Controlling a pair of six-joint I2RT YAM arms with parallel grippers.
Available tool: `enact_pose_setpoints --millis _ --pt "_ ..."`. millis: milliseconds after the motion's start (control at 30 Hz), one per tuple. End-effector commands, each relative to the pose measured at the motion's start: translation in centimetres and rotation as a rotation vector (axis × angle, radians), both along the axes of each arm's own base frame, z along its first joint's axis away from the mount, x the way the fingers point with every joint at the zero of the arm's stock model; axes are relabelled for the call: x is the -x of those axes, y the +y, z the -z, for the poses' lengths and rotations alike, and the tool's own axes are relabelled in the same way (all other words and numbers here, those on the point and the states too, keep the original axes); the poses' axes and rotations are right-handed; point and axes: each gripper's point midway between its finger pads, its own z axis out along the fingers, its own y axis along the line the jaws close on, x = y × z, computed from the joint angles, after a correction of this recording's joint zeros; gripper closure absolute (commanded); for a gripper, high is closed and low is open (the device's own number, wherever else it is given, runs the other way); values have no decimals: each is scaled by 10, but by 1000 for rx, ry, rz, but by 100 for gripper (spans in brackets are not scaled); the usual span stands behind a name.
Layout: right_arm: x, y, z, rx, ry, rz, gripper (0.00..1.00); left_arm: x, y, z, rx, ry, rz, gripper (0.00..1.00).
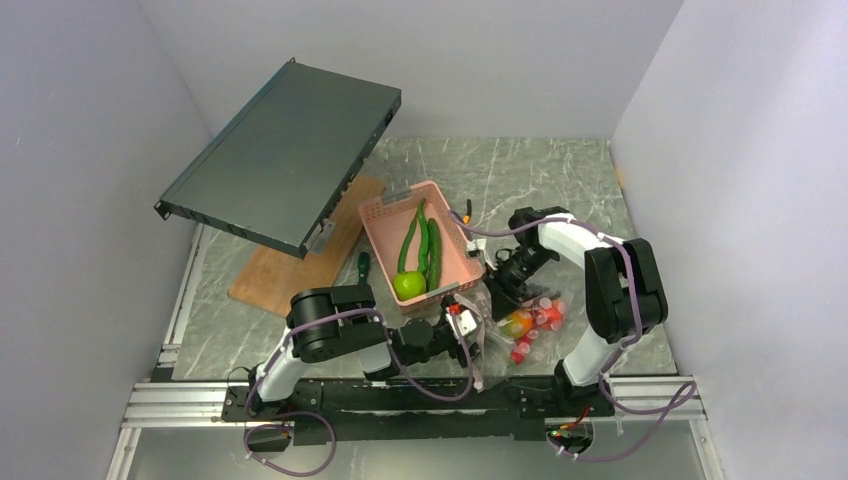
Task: Open the zip-top bag and remove the fake food
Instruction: Pick up the fake fruit from the zipper food storage bag.
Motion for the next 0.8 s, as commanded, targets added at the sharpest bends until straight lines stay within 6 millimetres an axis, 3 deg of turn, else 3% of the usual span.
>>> enact_pose_setpoints --millis 0,200,367,633,767 --pt "-5 -19 -1 76 -62 5 51 -5 8 -27 98 -6 -38 5" --pt "-12 -29 -24 66 -116 37 43 5 13 -36 137 -35 13 1" --pt "-6 -36 -29 91 -156 17 37 12 10 -40 130 -86 69 0" --pt "7 -46 8 172 -169 -29 37 12 -4 -37 90 -96 104 0" --pt "7 -42 17 167 -170 -34 47 11 -11 -33 87 -78 120 0"
